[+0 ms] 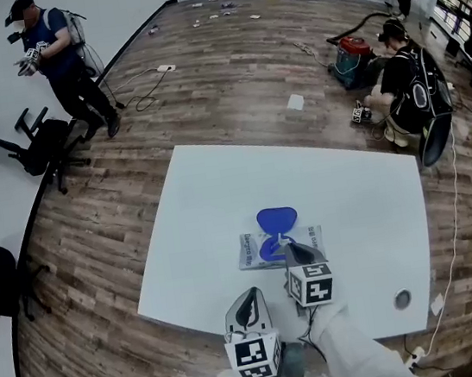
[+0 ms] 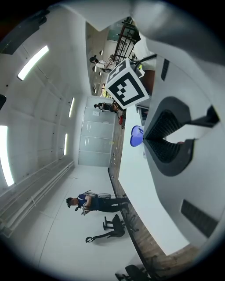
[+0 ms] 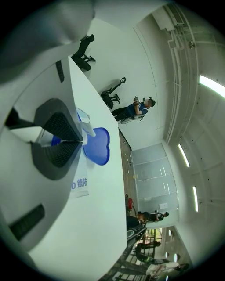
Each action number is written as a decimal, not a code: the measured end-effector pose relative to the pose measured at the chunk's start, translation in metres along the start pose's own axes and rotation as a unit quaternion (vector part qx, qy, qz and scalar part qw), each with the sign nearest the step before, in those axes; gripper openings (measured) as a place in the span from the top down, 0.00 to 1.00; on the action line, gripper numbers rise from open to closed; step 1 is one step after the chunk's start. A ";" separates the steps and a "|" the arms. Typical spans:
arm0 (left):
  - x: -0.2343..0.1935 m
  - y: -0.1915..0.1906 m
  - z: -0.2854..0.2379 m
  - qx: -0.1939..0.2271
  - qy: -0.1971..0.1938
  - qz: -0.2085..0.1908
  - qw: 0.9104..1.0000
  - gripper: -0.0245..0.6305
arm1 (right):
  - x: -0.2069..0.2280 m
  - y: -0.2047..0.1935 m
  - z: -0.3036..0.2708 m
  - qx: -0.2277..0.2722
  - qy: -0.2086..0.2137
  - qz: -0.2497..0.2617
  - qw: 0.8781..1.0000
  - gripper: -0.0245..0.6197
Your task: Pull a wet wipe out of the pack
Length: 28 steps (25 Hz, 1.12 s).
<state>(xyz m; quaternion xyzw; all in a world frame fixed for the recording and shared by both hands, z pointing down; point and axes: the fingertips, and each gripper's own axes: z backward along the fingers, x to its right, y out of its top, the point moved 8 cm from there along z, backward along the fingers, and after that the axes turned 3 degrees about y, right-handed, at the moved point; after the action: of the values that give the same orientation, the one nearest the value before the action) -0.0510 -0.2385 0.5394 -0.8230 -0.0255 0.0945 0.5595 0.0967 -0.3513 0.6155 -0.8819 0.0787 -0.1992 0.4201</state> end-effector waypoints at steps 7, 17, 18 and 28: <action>0.004 -0.004 0.003 -0.003 -0.006 -0.005 1.000 0.96 | -0.002 0.002 0.005 0.011 0.003 0.001 1.000 0.94; 0.008 0.001 0.008 0.004 -0.011 -0.007 1.000 0.96 | -0.008 0.010 0.015 0.027 0.005 0.006 1.000 0.94; 0.008 0.002 0.009 0.005 -0.011 -0.007 1.000 0.96 | -0.008 0.011 0.017 0.029 0.005 0.006 1.000 0.94; 0.011 0.001 0.015 0.010 -0.014 -0.004 1.000 0.96 | -0.013 0.020 0.029 0.055 0.005 0.007 0.998 0.94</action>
<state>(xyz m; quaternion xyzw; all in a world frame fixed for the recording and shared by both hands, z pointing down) -0.0426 -0.2237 0.5321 -0.8160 -0.0353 0.1040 0.5676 0.0976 -0.3394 0.5795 -0.8557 0.0762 -0.2044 0.4693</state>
